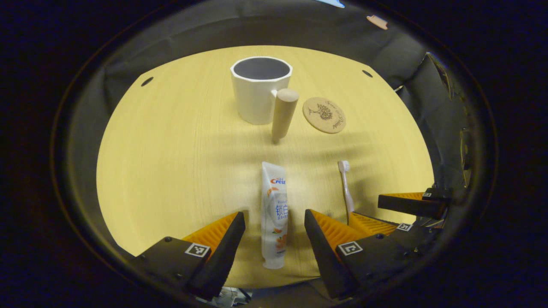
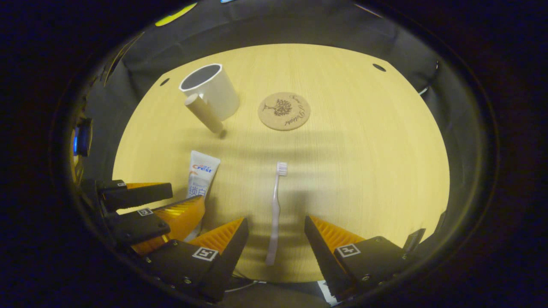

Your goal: Put the toothbrush and toothpaste on the desktop into the cup, then pick up the cup and place it on the coaster on the desktop.

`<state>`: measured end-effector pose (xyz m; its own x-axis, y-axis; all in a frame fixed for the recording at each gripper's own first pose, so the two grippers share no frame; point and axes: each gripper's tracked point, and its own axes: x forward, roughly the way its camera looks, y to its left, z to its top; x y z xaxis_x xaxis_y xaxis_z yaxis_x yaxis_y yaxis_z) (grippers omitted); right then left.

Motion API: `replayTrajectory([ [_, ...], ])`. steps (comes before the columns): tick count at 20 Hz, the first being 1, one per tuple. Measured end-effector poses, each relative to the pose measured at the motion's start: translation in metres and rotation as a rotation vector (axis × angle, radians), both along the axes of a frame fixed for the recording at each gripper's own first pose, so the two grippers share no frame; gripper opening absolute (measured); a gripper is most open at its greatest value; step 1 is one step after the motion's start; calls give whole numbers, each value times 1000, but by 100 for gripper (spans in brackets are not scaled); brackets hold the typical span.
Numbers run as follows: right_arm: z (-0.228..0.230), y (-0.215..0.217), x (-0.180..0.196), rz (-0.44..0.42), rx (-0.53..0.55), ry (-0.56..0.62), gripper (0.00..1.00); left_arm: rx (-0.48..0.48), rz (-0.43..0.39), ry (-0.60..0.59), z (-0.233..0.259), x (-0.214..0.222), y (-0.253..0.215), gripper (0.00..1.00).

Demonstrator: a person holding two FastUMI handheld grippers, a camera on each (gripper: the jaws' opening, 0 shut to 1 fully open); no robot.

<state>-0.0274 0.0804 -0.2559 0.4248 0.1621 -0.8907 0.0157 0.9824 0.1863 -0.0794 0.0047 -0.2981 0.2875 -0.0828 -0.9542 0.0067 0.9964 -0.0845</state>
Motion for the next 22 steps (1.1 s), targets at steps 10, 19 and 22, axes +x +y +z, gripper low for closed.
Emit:
replayTrajectory([
  [10,-27,3,-6,-4,-3,132,62,-27,-5,82,-25,-1,1,83],
  [19,-34,-3,-8,-5,-26,140,43,-38,5,111,-36,-5,-1,63],
  [22,-37,-1,-6,-30,-1,153,18,-28,-13,110,-37,-4,-2,55],
])
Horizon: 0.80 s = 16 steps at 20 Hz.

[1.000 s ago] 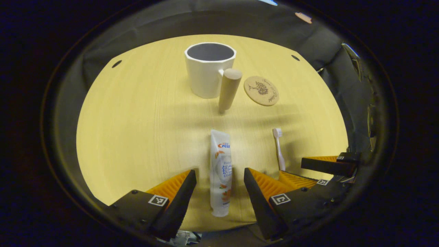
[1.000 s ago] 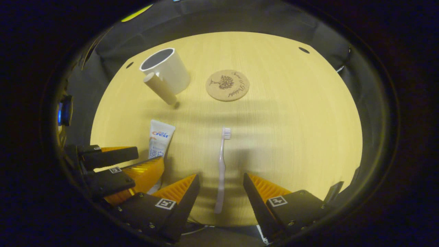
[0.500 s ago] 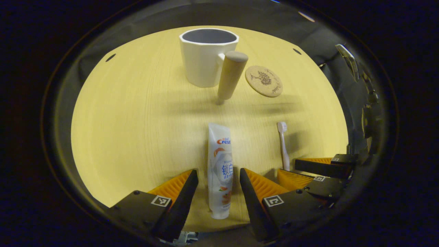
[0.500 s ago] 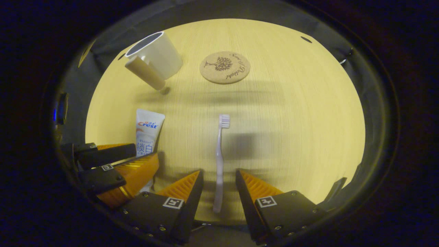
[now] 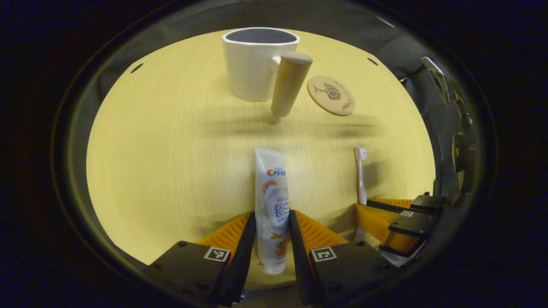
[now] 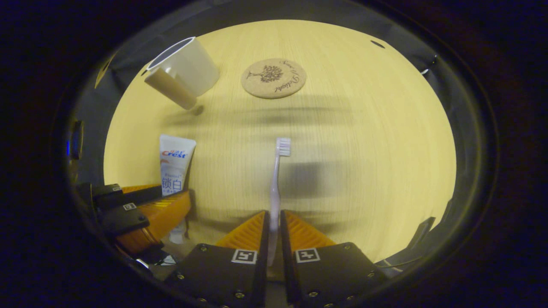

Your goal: Put the toothbrush and toothpaste on the desktop into the cup, then pick up the cup and place it on the coaster on the desktop.

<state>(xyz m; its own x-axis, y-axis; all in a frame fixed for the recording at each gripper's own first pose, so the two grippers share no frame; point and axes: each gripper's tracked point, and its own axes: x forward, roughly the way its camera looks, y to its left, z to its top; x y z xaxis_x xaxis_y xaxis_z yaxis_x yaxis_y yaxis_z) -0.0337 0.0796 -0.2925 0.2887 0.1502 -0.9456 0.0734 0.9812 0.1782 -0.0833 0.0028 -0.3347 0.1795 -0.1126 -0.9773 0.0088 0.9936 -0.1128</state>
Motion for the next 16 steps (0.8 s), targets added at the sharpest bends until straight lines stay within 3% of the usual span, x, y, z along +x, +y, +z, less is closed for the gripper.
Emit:
replayTrajectory([
  [2,0,-1,0,14,0,-1,18,11,1,-8,0,1,1,51],
  [3,11,0,-1,-20,25,-12,18,13,-12,-11,1,1,2,52],
  [4,-3,4,-1,-9,29,0,7,19,-3,-15,1,1,2,51],
  [8,4,0,0,-18,48,-35,8,26,-30,-33,0,1,2,44],
  [9,-6,5,3,-7,57,-33,2,26,-42,-41,1,1,2,43],
  [11,2,4,1,-2,69,-51,4,25,-30,-61,1,2,2,38],
  [16,13,6,5,-1,106,-107,4,15,6,-124,7,6,8,37],
])
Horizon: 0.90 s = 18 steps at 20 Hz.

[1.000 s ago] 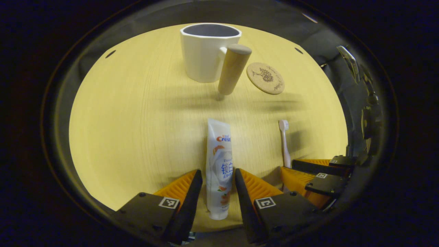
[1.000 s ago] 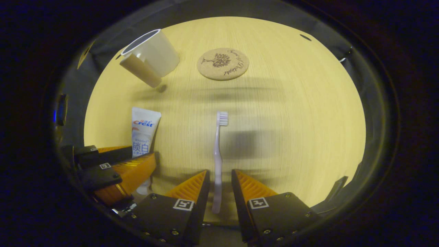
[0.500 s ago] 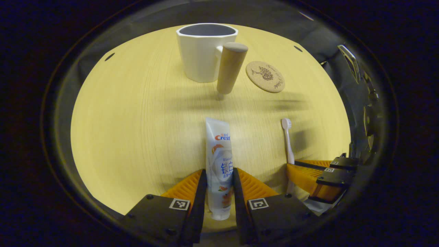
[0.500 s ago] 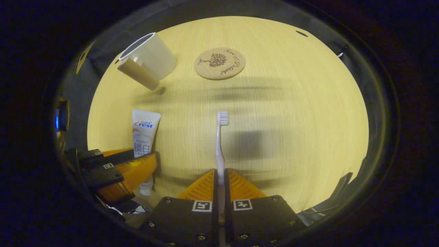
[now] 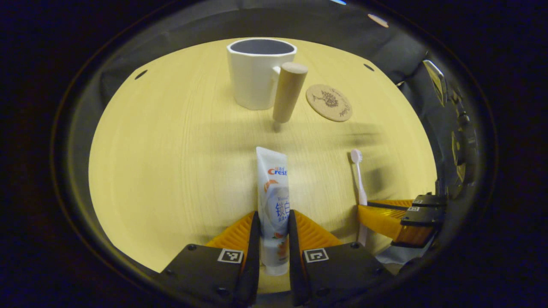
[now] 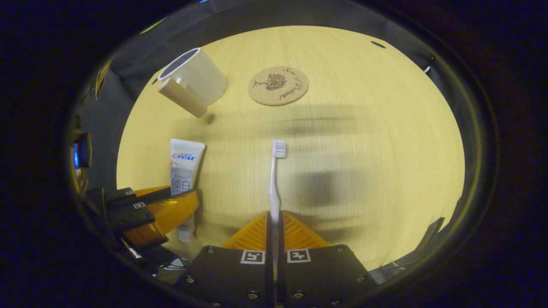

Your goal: Put the toothbrush and toothpaste on the desktop into the cup, then pick up the cup and place it on the coaster on the desktop.

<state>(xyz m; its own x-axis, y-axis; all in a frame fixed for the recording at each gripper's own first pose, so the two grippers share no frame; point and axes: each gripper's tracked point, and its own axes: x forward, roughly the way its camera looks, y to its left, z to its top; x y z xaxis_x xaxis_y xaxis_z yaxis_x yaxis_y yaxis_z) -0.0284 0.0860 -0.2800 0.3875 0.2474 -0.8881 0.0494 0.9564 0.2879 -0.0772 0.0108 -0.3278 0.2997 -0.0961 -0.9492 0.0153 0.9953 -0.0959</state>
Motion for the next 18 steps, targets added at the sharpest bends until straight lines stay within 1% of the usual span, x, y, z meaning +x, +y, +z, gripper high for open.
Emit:
replayTrajectory([
  [4,27,1,6,-7,47,-99,5,-14,40,-119,22,13,6,37],
  [9,69,2,23,18,81,-275,4,-14,108,-291,63,38,25,37],
  [14,118,1,46,32,81,-478,4,-7,172,-528,120,81,50,36],
  [18,146,-2,61,52,48,-600,4,-9,176,-714,166,116,62,36],
])
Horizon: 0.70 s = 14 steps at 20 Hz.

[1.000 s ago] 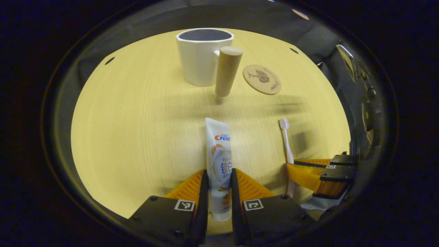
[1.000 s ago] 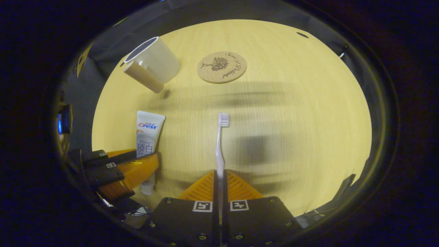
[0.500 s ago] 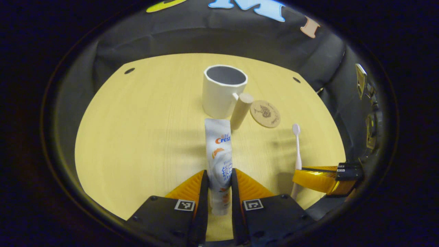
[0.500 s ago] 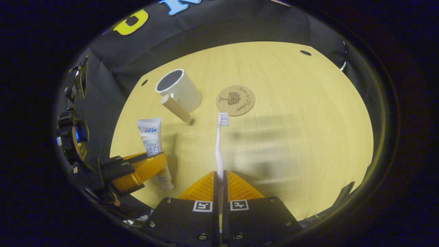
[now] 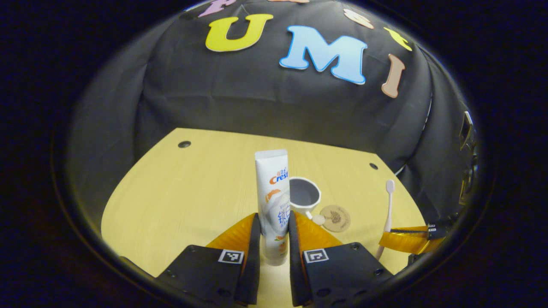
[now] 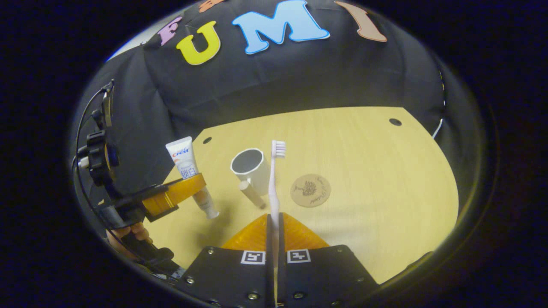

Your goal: Put the toothbrush and toothpaste on the desktop into the cup, then pick up the cup and place it on the coaster on the desktop.

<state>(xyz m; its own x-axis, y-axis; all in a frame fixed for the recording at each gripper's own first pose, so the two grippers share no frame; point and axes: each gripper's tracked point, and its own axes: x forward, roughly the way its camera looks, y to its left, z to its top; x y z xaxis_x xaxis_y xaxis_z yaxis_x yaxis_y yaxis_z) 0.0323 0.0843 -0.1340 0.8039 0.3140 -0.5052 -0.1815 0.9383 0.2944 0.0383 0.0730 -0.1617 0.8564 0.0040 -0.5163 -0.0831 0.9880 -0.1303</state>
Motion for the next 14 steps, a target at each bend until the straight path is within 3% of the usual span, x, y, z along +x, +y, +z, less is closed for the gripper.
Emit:
replayTrajectory([
  [9,24,-4,14,-39,-11,-81,4,-32,-5,-367,75,73,5,36],
  [14,19,-11,11,-69,-42,-64,4,-56,-52,-386,72,108,-8,36],
])
